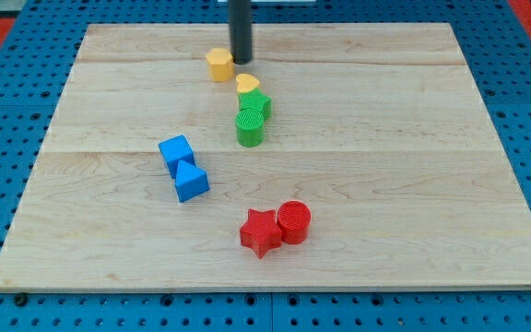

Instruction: Push the yellow hexagon to the top of the yellow heart

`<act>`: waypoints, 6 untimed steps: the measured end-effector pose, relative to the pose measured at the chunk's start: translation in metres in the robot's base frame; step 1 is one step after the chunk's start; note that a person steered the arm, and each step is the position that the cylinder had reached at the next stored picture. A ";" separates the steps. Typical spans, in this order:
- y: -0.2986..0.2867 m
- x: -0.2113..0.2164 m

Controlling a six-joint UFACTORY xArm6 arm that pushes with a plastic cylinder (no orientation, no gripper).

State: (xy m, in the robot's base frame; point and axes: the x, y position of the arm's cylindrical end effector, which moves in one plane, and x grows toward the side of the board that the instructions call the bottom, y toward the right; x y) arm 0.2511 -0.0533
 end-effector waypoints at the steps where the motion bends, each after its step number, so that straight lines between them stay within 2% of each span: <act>1: -0.045 -0.019; 4: -0.019 0.043; 5: -0.026 0.056; 6: 0.013 0.076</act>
